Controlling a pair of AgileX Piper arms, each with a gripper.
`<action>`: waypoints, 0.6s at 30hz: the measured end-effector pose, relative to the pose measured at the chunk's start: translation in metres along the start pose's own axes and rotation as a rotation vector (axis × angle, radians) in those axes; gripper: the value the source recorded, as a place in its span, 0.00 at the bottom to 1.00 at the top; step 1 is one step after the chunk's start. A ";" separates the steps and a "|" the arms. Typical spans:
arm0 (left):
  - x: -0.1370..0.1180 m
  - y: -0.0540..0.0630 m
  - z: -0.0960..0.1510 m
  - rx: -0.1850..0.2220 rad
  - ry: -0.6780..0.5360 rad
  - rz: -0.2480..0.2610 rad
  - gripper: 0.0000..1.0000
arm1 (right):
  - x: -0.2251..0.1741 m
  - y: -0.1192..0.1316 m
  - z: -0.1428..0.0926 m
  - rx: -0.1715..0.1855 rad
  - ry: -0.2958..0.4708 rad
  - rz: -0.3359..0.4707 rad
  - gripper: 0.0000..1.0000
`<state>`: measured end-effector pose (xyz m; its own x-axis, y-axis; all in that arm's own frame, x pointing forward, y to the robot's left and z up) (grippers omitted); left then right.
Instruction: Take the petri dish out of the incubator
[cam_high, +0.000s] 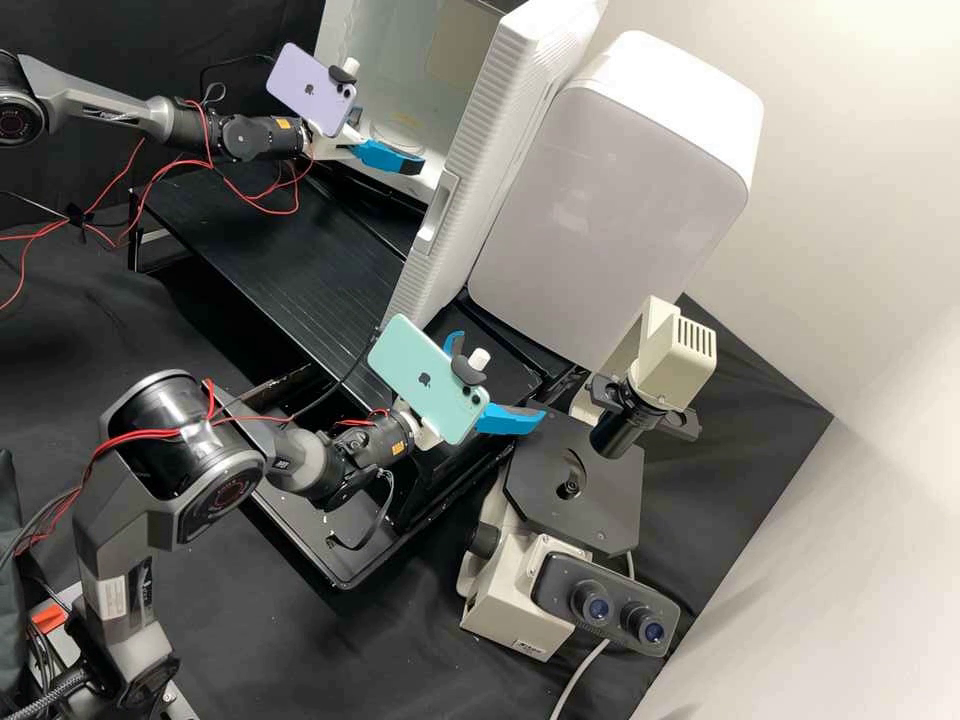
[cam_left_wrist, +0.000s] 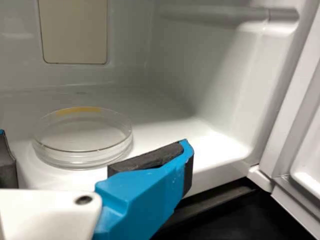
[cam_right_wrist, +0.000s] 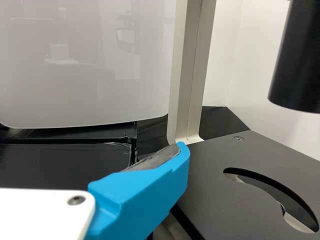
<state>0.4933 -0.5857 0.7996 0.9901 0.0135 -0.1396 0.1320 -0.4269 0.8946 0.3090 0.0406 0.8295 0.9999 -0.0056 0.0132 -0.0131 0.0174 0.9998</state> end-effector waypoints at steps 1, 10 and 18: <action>0.000 0.000 0.000 0.001 0.002 -0.001 1.00 | 0.000 0.000 0.000 0.000 0.000 0.000 1.00; 0.007 -0.006 -0.003 0.046 0.025 -0.011 1.00 | 0.000 0.000 0.000 0.000 0.000 0.000 1.00; 0.014 -0.008 -0.006 0.063 0.059 -0.017 1.00 | 0.000 0.000 0.000 0.000 0.000 0.000 1.00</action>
<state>0.5065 -0.5771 0.7929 0.9891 0.0740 -0.1273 0.1472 -0.4820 0.8637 0.3090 0.0406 0.8295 0.9999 -0.0056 0.0132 -0.0131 0.0174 0.9998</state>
